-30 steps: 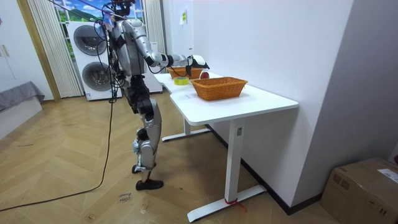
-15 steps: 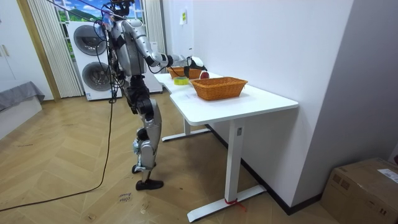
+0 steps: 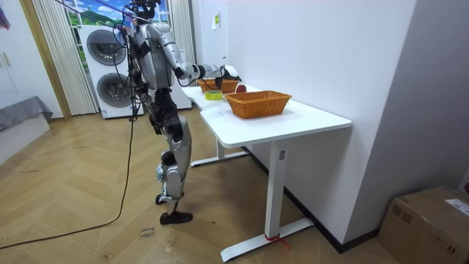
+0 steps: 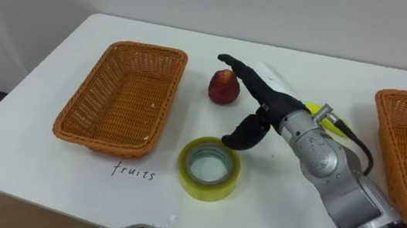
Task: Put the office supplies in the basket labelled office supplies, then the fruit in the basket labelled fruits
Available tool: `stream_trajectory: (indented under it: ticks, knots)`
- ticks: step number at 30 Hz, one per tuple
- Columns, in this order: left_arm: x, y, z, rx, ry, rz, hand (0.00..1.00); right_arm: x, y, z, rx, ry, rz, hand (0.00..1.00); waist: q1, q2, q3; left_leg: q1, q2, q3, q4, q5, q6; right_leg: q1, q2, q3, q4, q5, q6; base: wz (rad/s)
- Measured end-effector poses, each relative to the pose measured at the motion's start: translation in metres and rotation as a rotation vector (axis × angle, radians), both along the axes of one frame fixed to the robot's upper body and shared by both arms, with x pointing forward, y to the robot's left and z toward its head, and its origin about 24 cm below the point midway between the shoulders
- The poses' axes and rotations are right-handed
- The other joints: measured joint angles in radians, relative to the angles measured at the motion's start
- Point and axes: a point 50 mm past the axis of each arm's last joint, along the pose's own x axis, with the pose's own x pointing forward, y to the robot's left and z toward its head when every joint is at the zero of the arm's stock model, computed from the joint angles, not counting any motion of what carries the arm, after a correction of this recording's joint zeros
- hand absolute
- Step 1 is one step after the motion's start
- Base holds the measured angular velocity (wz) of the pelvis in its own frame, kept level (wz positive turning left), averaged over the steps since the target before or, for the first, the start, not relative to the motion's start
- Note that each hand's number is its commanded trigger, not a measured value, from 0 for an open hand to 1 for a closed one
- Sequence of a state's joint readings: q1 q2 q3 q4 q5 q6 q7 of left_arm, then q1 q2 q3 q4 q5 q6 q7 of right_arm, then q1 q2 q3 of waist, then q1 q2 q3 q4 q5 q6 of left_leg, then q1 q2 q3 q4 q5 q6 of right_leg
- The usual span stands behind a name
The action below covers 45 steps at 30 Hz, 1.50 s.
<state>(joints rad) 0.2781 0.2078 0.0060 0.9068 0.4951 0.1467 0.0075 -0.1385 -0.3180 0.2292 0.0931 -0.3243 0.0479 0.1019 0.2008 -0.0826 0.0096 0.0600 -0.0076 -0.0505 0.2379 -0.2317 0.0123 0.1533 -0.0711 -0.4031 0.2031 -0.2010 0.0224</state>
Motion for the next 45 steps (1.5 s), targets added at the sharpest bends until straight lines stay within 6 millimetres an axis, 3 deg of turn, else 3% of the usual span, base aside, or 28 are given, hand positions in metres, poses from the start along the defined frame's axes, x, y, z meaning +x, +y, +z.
stream_trajectory:
  ticks: [19,45]
  knots:
    - [-0.003,-0.002,0.002,-0.009,0.016,-0.027,0.00,-0.008,0.020,-0.022,-0.115,0.120,0.089,0.00,0.030,-0.009,-0.0035,0.000,-0.006,-0.012,0.003,0.001,0.002,0.006,-0.005,-0.012,0.001,-0.004,0.006,0.01]
    - [0.008,0.001,0.009,0.052,-0.022,-0.023,0.00,-0.008,0.013,-0.034,-0.170,0.241,0.054,0.00,0.028,-0.010,-0.0026,-0.001,-0.007,-0.008,0.003,0.001,0.002,0.007,-0.004,-0.016,-0.001,-0.003,0.005,0.00]
